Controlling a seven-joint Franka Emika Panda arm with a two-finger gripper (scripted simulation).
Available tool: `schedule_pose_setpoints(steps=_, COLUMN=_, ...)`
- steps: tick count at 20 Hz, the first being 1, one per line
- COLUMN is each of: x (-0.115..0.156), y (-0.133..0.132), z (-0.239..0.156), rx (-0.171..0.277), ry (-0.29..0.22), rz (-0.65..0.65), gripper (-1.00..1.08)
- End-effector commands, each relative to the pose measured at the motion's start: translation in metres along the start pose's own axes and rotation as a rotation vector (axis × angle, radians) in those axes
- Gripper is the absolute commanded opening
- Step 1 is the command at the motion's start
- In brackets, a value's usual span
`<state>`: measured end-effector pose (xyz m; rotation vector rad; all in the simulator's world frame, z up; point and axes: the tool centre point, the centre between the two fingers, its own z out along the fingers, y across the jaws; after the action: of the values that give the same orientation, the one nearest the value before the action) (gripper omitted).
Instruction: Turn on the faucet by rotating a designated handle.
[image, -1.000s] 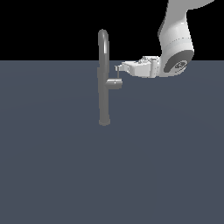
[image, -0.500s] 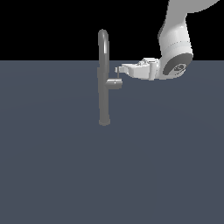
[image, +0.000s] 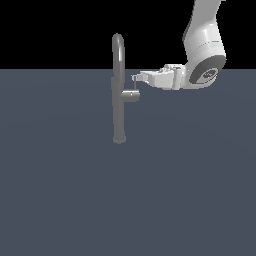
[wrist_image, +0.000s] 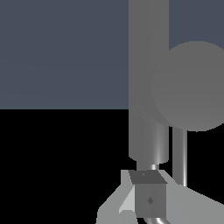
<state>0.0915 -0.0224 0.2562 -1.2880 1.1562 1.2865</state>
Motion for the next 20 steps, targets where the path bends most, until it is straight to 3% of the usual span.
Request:
schedule_pose_setpoints(steps=1, x=-0.002, y=0.006, z=0.0, rx=0.0, ry=0.0, rz=0.0, gripper=-1.0)
schedule_pose_setpoints(steps=20, x=-0.002, y=0.036, z=0.0, rx=0.005, ry=0.003, rz=-0.007, gripper=-1.0)
